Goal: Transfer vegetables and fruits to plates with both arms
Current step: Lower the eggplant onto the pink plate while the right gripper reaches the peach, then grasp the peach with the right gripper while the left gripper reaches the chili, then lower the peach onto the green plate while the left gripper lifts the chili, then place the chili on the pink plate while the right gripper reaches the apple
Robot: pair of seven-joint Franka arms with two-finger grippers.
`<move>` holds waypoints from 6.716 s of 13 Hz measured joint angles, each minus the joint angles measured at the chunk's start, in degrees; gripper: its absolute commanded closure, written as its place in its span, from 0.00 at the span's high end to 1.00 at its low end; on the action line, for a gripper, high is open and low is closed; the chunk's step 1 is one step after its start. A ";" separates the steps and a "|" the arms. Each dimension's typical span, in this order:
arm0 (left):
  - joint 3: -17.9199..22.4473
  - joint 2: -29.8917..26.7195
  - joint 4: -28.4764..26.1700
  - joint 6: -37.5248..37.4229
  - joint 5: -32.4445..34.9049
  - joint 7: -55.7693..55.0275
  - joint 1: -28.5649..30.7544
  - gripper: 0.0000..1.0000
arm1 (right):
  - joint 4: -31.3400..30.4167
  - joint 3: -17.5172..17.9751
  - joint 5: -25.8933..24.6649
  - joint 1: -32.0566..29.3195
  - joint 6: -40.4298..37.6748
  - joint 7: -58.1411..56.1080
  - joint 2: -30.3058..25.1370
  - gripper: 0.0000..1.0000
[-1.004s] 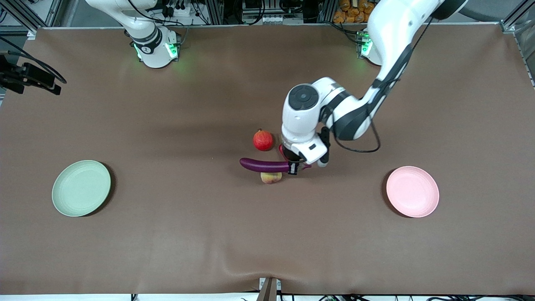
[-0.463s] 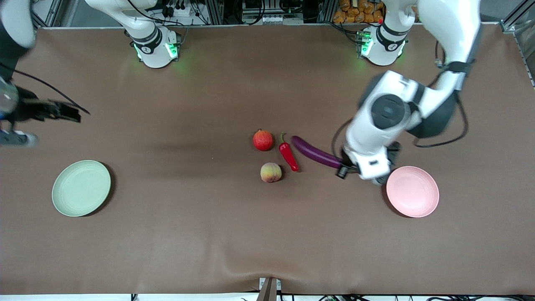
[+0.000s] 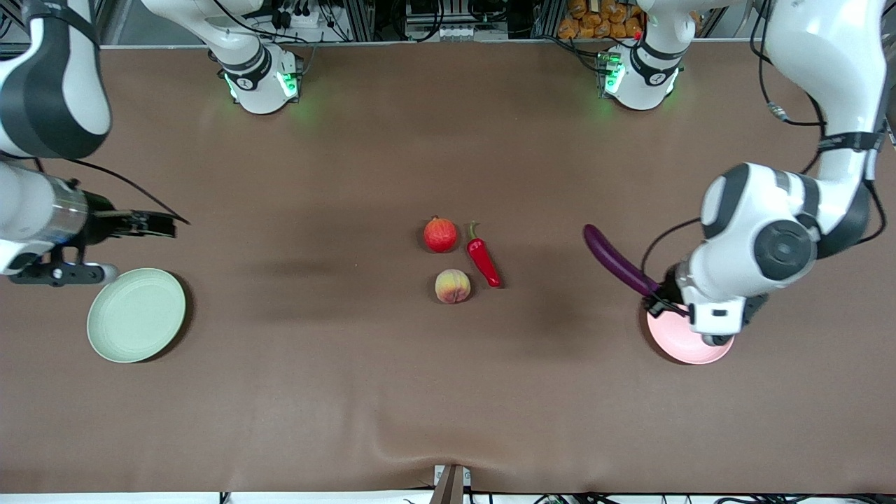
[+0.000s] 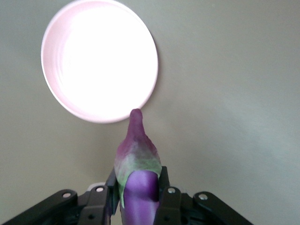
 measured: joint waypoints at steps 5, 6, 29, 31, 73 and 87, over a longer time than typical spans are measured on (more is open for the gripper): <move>0.25 4.14 -0.06 3.59 1.83 14.13 7.59 0.00 | 0.00 2.23 6.62 8.82 11.66 26.49 5.92 1.00; 0.26 5.33 -0.07 5.08 2.81 15.72 8.17 0.00 | 0.01 3.57 7.24 10.17 14.90 31.43 7.16 1.00; 0.48 12.07 3.57 11.19 4.34 27.35 12.42 1.00 | 0.87 12.21 4.08 25.36 58.80 63.12 32.49 1.00; -0.68 9.93 3.57 7.86 4.34 27.23 12.30 1.00 | 0.87 12.21 2.51 25.72 58.84 64.04 33.06 1.00; -11.85 14.70 -11.30 30.78 26.74 -38.79 -14.86 0.00 | -7.80 -13.03 9.37 -13.24 29.14 -45.35 23.18 1.00; -25.86 11.96 -11.34 18.24 26.72 0.35 27.13 0.00 | 4.37 -10.65 20.37 13.24 11.66 17.36 18.17 1.00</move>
